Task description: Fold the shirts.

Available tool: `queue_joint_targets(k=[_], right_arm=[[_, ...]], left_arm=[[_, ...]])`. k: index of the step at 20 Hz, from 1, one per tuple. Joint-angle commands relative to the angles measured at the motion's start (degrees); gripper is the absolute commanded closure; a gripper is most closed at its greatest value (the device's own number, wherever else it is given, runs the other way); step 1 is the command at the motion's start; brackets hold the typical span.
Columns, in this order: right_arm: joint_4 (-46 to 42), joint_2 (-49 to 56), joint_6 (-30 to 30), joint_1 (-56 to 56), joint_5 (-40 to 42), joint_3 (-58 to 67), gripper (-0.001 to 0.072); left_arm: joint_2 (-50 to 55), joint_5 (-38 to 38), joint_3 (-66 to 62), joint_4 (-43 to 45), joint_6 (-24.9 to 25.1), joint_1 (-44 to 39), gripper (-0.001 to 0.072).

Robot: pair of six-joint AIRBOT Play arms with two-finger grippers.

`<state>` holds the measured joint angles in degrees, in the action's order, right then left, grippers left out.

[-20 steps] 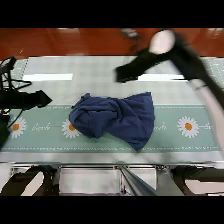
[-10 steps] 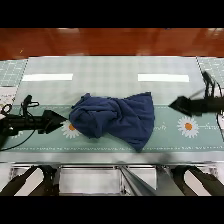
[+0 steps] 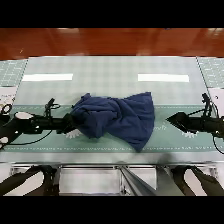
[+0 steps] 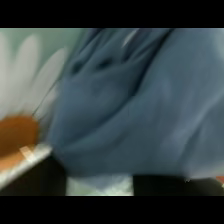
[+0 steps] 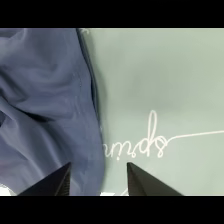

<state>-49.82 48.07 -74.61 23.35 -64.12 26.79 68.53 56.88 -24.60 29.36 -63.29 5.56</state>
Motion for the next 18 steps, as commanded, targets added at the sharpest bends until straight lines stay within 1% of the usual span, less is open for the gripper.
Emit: queue_joint_targets(k=[1, 2, 4, 6, 8, 11, 13, 16, 17, 18], right_arm=[[-1.84, -0.2, 0.09, 0.26, -0.87, -0.5, 0.0307], [-3.17, -0.2, -0.44, 0.28, -1.31, -0.76, 0.0307], [-3.69, 0.09, -1.29, 0.26, -1.73, -2.99, 0.0307], [-2.93, 1.73, -2.08, -1.2, -1.46, -6.23, 0.0307], [-0.85, 4.85, -2.03, -5.18, 0.44, -7.48, 0.0307], [6.8, 11.02, -0.87, -13.46, 6.62, -7.45, 0.0307], [12.15, 15.98, 1.42, -17.92, 10.54, -6.86, 0.0307], [19.52, 22.67, 4.63, -23.23, 13.18, -2.4, 0.0313], [20.7, 24.33, 4.96, -24.85, 13.51, -0.22, 0.0387], [21.46, 25.49, 5.7, -26.32, 13.4, 2.19, 0.055]], left_arm=[[2.56, -3.13, -3.87, -2.16, 2.97, -4.39, 0.069], [2.38, -1.79, -5.53, -1.97, 4.15, -4.22, 0.0691], [2.38, 1.88, -8.96, -1.95, 4.11, -3.67, 0.0691], [2.38, 3.96, -11.23, -1.84, 4.11, -3.37, 0.0691], [2.38, 4.31, -12.33, -1.84, 4.09, -3.32, 0.0691], [2.38, 4.33, -12.44, -1.9, 4.09, -3.32, 0.069], [2.38, 4.5, -12.44, -1.9, 4.09, -3.32, 0.069], [2.38, 4.48, -12.44, -1.9, 4.09, -3.32, 0.069], [2.38, 4.46, -12.44, -1.9, 4.09, -3.32, 0.0691], [2.38, 4.5, -12.63, -1.9, 4.13, -3.08, 0.069]])
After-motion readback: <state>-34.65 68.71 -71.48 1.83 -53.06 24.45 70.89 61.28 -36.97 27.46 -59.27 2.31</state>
